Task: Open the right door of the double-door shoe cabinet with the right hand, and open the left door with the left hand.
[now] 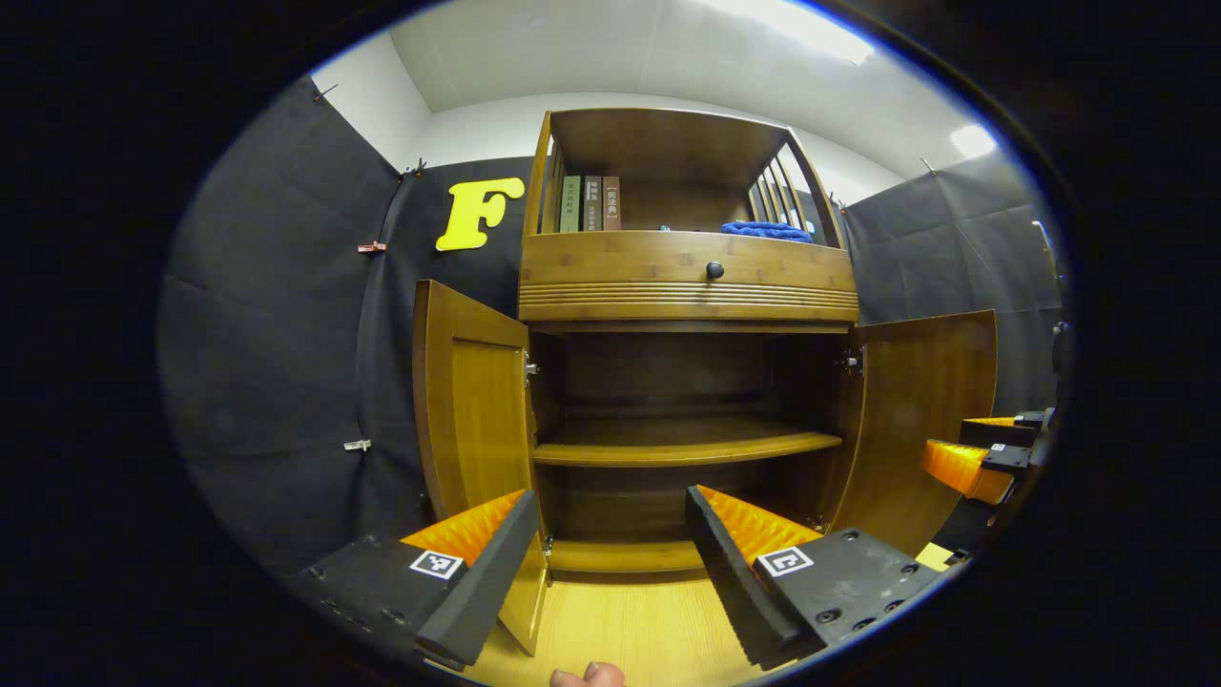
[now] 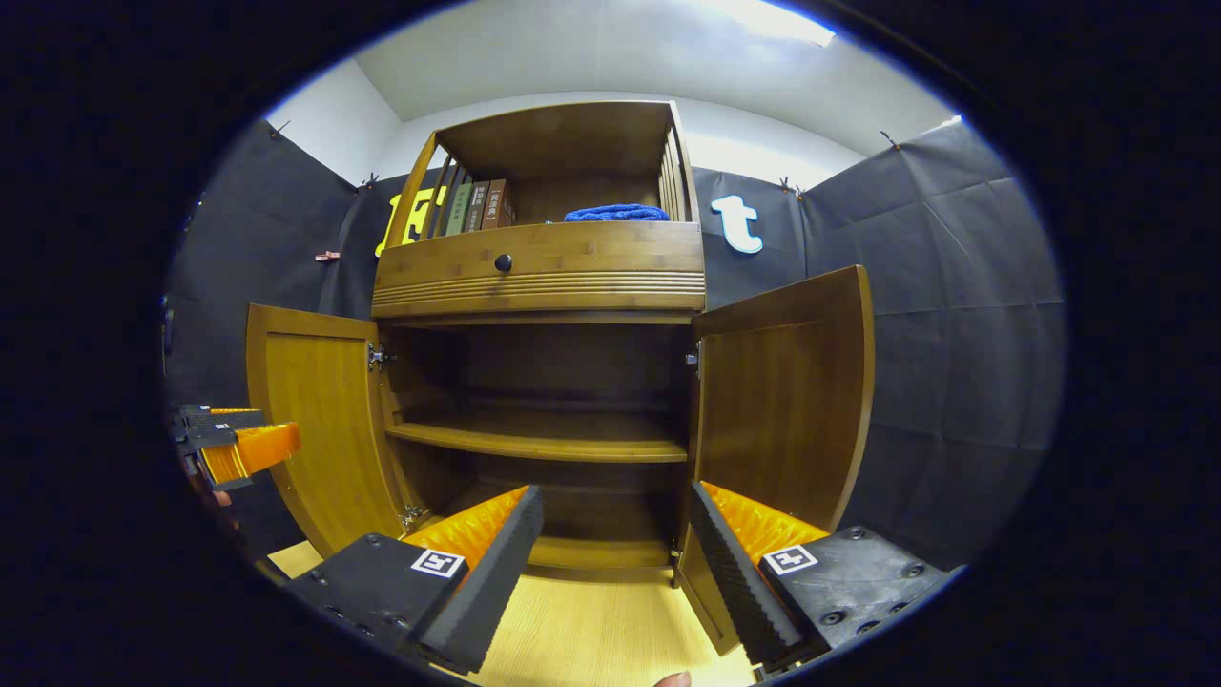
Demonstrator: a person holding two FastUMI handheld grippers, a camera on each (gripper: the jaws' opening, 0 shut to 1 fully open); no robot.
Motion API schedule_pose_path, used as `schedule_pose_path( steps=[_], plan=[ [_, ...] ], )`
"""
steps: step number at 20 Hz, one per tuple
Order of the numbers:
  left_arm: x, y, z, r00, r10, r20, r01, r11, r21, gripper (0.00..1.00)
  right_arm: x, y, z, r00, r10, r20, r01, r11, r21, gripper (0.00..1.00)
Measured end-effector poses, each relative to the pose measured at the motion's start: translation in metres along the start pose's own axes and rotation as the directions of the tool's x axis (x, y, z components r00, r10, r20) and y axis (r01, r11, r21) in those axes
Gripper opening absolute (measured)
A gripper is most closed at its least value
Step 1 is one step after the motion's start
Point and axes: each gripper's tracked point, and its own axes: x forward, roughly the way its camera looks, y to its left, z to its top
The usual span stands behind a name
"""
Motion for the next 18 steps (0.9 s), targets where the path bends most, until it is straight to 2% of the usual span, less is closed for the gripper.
schedule_pose_path(
  steps=[15,18],
  plan=[
    [0.006,0.004,-0.006,1.0,-0.009,-0.021,0.009,1.0,-0.006,0.96,0.007,0.003,-0.002,1.0,0.011,0.0,-0.011,1.0,-0.023,0.96],
    [0.008,0.001,-0.008,1.0,-0.011,-0.024,0.011,1.0,-0.005,0.96,0.01,0.002,-0.001,1.0,0.012,-0.001,-0.012,1.0,-0.023,0.98]
  ],
)
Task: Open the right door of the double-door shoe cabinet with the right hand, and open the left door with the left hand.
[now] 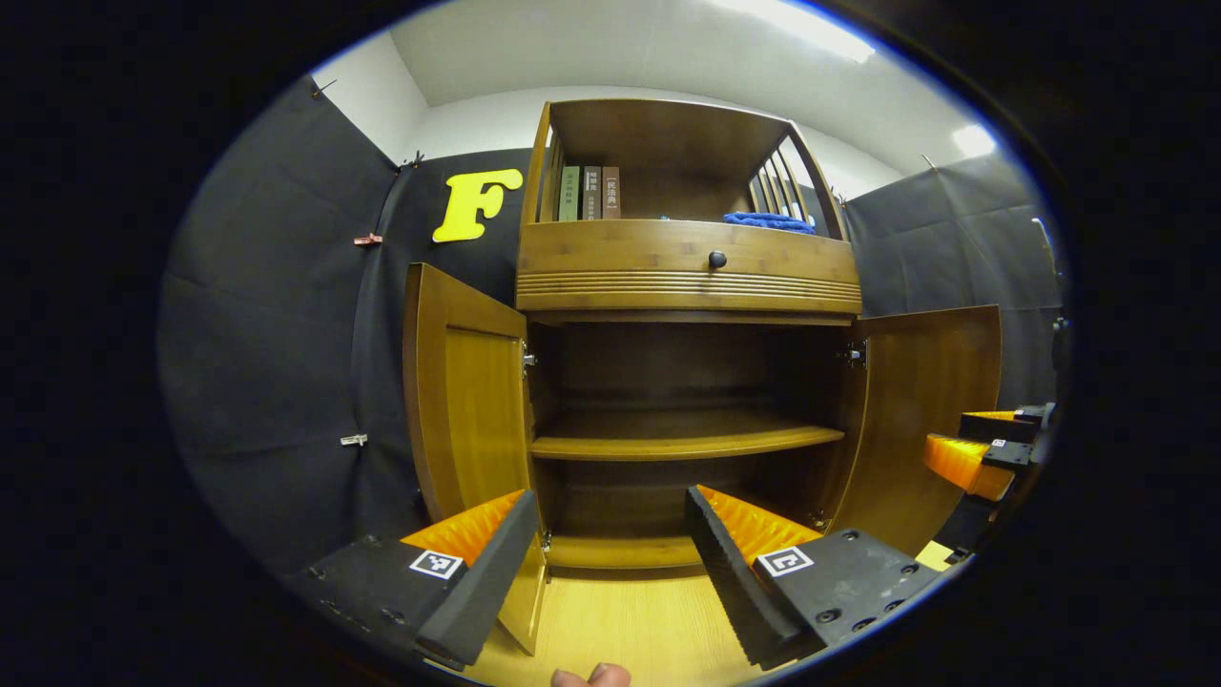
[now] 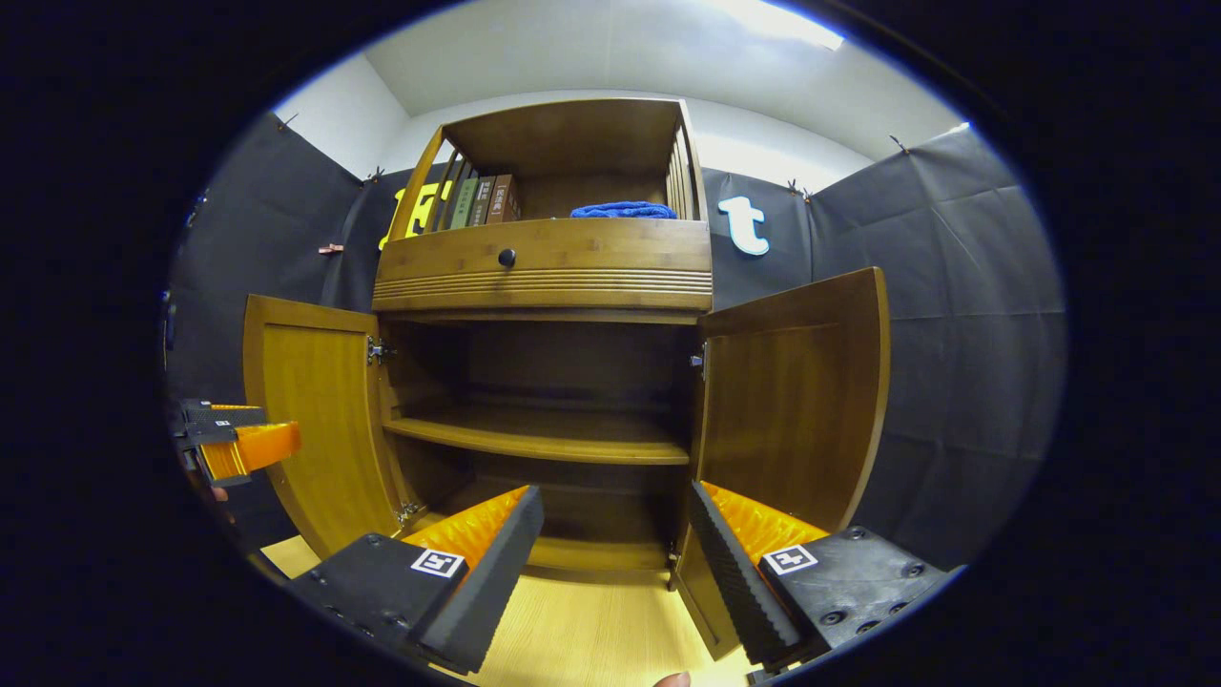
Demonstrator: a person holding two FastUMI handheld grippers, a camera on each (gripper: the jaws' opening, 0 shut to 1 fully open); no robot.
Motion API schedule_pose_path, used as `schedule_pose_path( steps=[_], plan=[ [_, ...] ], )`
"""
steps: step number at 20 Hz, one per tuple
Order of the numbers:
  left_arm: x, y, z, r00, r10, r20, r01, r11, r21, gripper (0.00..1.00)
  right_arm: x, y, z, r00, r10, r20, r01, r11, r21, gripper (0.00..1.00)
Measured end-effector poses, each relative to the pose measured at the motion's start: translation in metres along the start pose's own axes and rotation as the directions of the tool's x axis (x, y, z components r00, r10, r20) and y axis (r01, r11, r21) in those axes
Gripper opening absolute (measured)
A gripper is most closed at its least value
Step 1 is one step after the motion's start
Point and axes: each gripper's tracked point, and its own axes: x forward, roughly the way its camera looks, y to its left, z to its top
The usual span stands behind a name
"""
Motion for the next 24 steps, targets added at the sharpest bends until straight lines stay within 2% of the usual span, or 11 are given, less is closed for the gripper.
schedule_pose_path(
  steps=[24],
  plan=[
    [0.01,-0.02,0.0,1.0,-0.029,-0.002,0.029,0.999,0.016,0.96,0.003,-0.019,-0.005,1.0,-0.023,-0.006,0.023,1.0,0.009,0.96]
  ],
)
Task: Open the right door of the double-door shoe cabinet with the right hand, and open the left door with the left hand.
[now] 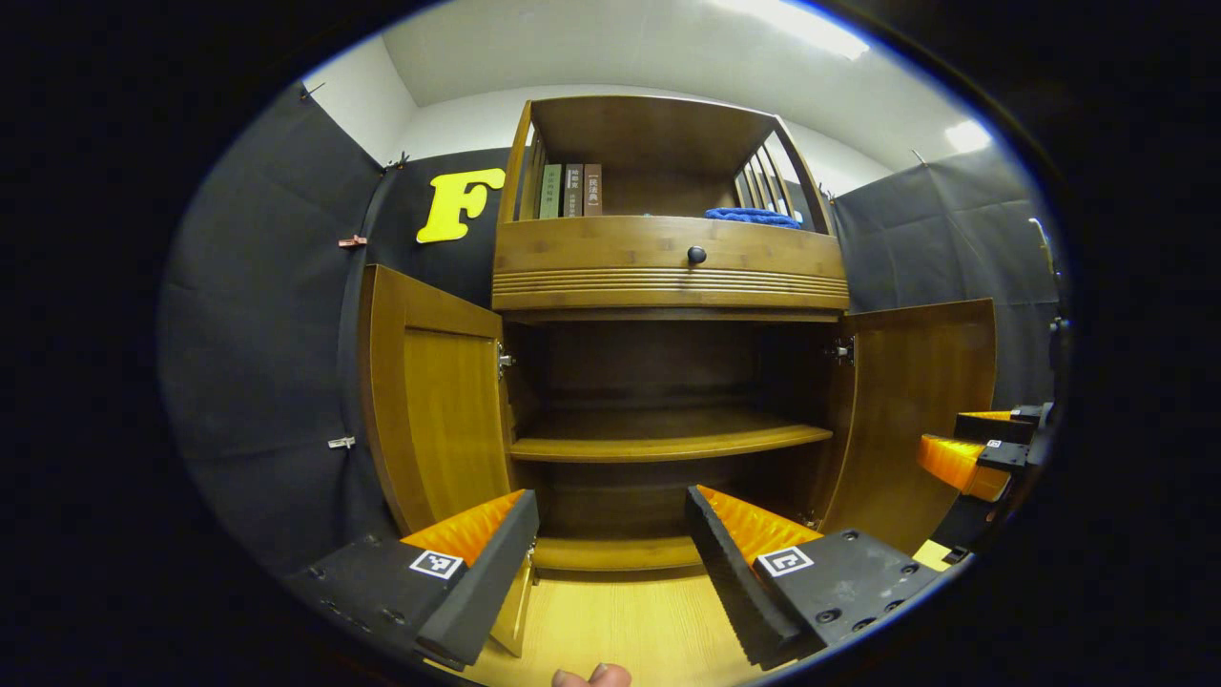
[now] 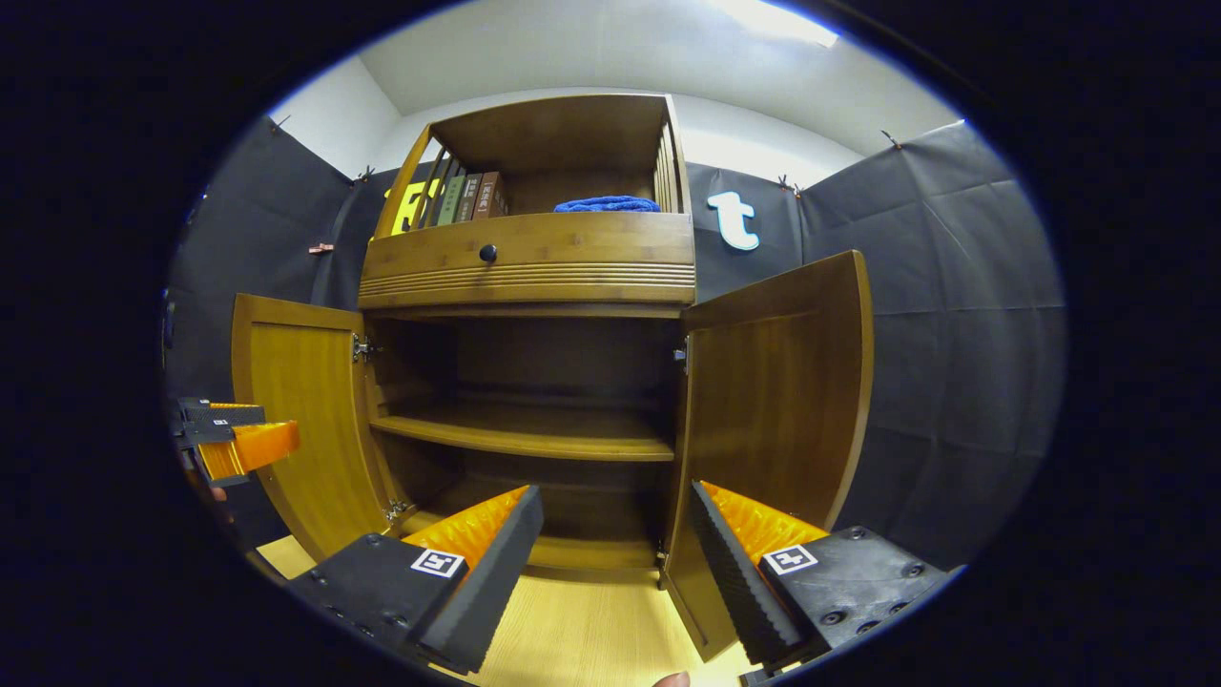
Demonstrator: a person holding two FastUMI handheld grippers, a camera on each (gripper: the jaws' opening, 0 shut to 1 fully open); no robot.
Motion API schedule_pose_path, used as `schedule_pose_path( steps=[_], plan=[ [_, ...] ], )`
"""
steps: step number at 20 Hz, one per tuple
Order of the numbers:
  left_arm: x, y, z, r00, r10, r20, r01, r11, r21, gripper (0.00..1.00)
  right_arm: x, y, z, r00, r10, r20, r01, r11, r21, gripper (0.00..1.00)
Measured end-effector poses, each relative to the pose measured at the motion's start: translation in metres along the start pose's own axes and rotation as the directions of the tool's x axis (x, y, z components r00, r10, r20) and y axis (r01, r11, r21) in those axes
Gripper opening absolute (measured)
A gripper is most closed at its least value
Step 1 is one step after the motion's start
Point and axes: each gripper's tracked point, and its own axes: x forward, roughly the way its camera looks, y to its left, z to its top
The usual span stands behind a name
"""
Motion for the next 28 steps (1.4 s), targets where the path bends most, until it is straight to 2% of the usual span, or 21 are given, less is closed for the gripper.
schedule_pose_path(
  steps=[28],
  plan=[
    [-0.004,0.011,-0.001,1.0,0.024,-0.003,-0.024,1.0,-0.014,0.96,0.0,0.009,0.003,1.0,0.019,0.011,-0.019,1.0,-0.009,0.98]
  ],
)
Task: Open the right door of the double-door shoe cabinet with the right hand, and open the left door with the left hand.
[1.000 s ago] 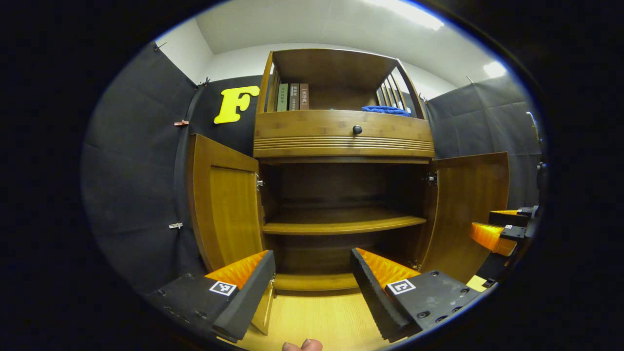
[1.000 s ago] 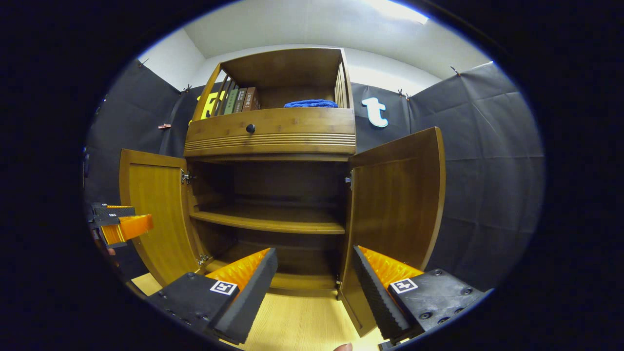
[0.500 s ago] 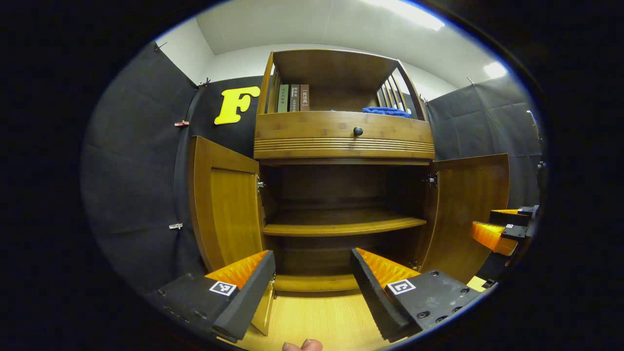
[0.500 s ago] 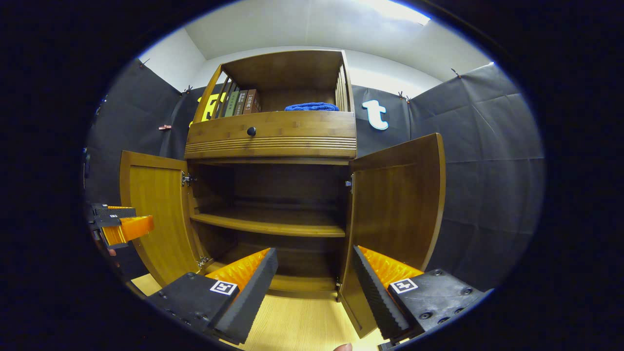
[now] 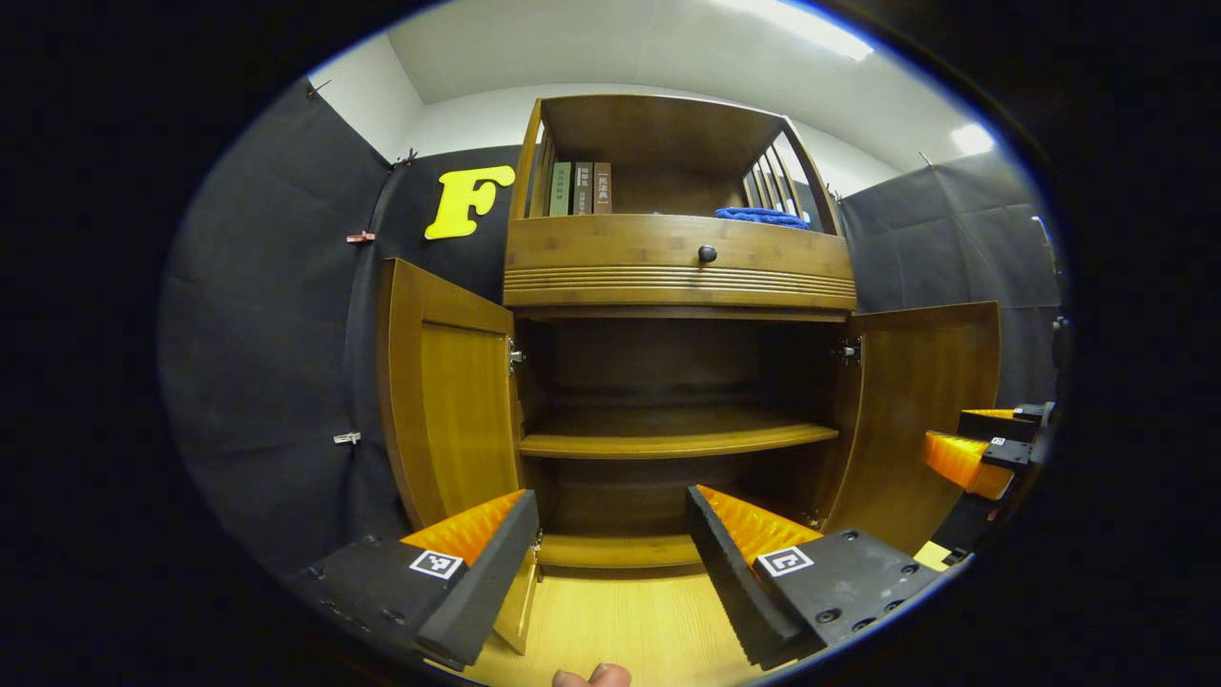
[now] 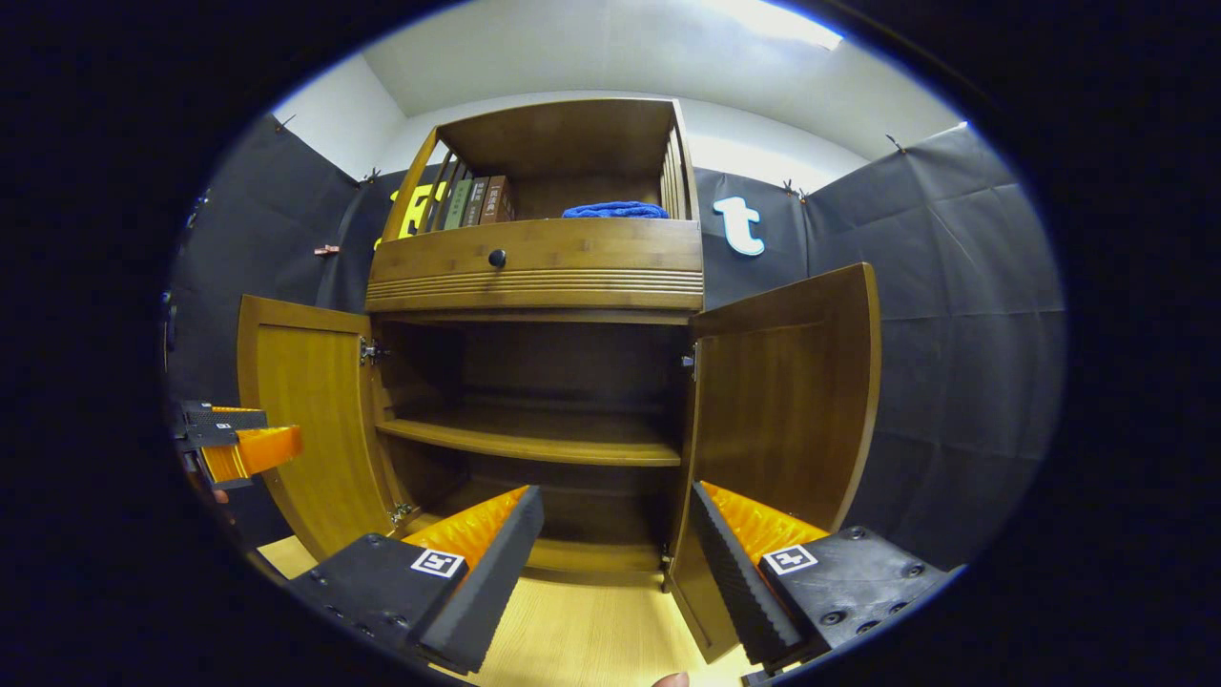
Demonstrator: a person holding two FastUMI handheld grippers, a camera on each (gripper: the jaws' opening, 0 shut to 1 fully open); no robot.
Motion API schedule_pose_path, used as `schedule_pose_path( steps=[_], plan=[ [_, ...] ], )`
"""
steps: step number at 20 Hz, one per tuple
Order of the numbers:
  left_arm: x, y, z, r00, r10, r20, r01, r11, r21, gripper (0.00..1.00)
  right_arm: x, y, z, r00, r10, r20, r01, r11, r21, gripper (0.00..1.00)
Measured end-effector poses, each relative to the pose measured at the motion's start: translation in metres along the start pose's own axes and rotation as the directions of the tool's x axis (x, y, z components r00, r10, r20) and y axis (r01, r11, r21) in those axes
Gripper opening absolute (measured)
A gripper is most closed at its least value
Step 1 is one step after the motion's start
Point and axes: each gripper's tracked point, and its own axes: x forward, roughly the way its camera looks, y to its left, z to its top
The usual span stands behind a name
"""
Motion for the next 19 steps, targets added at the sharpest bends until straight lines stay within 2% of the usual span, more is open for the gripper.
schedule_pose_path(
  steps=[10,19],
  plan=[
    [0.003,-0.008,-0.002,1.0,-0.02,-0.007,0.02,1.0,-0.002,0.96,-0.004,-0.009,-0.001,1.0,-0.023,0.001,0.023,1.0,-0.007,0.98],
    [-0.002,-0.005,-0.002,1.0,-0.013,-0.002,0.013,1.0,-0.006,0.96,-0.007,-0.004,0.003,1.0,-0.014,0.003,0.014,1.0,-0.006,0.98]
  ],
)
